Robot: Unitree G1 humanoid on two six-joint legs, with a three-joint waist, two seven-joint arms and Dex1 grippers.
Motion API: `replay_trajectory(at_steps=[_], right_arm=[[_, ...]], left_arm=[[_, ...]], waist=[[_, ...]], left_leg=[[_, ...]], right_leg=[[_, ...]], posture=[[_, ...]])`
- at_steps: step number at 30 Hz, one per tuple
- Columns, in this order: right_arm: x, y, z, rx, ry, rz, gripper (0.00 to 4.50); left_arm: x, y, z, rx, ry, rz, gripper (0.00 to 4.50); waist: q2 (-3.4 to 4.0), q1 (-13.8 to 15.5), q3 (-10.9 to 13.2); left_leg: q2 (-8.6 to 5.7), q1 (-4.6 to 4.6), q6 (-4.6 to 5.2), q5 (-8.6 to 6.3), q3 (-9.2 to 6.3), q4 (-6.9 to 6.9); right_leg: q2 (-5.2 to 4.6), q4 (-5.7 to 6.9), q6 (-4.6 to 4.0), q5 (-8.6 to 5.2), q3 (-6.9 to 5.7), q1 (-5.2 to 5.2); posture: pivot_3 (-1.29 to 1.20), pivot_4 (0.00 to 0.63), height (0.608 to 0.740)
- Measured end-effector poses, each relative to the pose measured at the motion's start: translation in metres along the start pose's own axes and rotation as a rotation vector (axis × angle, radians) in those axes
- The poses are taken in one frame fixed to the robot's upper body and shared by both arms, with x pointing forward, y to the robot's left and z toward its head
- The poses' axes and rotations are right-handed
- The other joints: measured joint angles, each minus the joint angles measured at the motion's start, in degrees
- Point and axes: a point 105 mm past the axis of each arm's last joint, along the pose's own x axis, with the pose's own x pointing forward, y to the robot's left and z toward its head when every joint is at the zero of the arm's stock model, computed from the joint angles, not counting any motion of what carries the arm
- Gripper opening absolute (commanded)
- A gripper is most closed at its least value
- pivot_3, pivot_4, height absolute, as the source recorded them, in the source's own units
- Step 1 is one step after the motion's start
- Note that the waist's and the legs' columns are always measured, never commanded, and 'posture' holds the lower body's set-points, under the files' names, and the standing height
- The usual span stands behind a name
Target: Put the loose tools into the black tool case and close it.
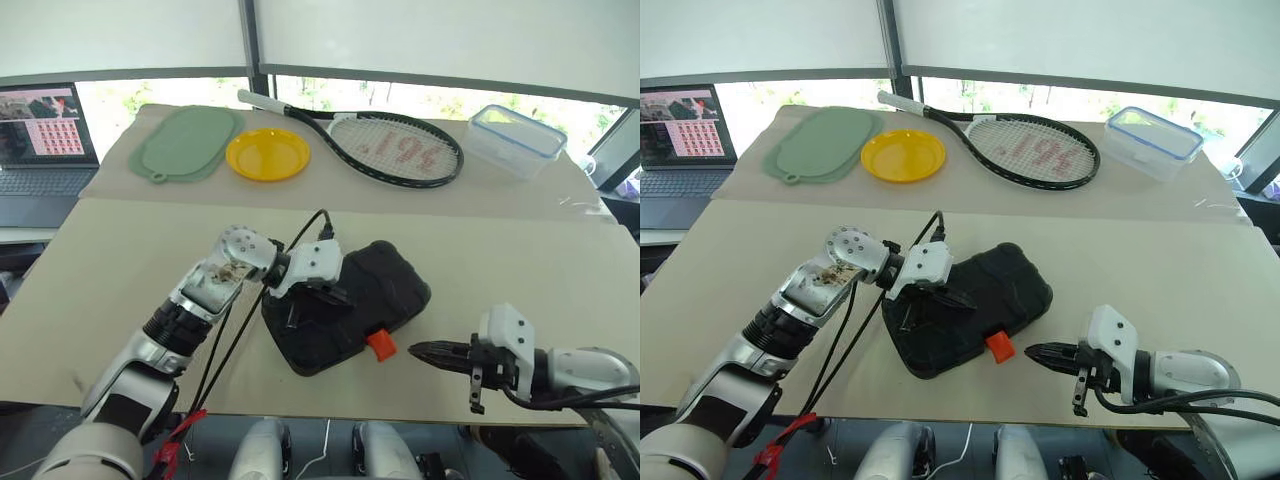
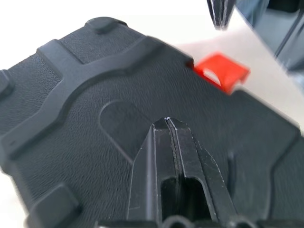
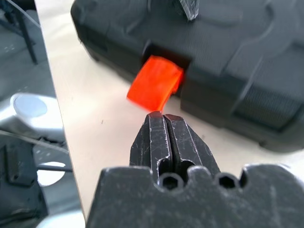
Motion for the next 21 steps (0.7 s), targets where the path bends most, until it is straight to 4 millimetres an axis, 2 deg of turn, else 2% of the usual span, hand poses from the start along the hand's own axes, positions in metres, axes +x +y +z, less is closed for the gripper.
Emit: replay_trajectory(at_steps=[3, 12, 17, 21], right_arm=[[0.007, 0.000, 0.001, 0.001, -0.015, -0.013, 0.00], [0.019, 0.003, 0.009, -0.019, -0.027, 0.033, 0.00], [0.035, 0.010, -0.011, -0.043, 0.058, 0.082, 0.00], [0.040, 0.007, -0.023, -0.061, 0.102, 0.071, 0.00]], left_arm=[[-0.001, -0.001, -0.002, 0.005, 0.002, -0.002, 0.01], [-0.002, 0.000, -0.001, 0.006, 0.001, 0.006, 0.01], [-0.002, 0.001, 0.000, 0.006, -0.005, 0.010, 0.01], [-0.001, 0.001, 0.000, 0.004, -0.007, 0.010, 0.01]], waist=[[0.00, 0.04, 0.00], [0.01, 0.05, -0.02], [0.00, 0.05, -0.03], [0.00, 0.05, -0.03]], left_leg=[[0.06, 0.31, 0.00, -0.01, 0.00, -0.07], [0.05, 0.36, 0.01, -0.01, -0.01, -0.07], [0.02, 0.35, 0.01, -0.01, -0.01, -0.05], [0.02, 0.35, 0.01, -0.01, -0.01, -0.05]], right_leg=[[-0.02, -0.05, -0.01, -0.03, -0.02, 0.30], [-0.02, -0.04, -0.01, -0.03, -0.02, 0.34], [-0.02, -0.04, -0.01, -0.03, -0.02, 0.34], [-0.02, -0.03, -0.01, -0.03, -0.03, 0.33]], posture=[[0.00, 0.150, 0.738], [0.00, 0.150, 0.738], [0.00, 0.150, 0.738], [0.00, 0.150, 0.738]])
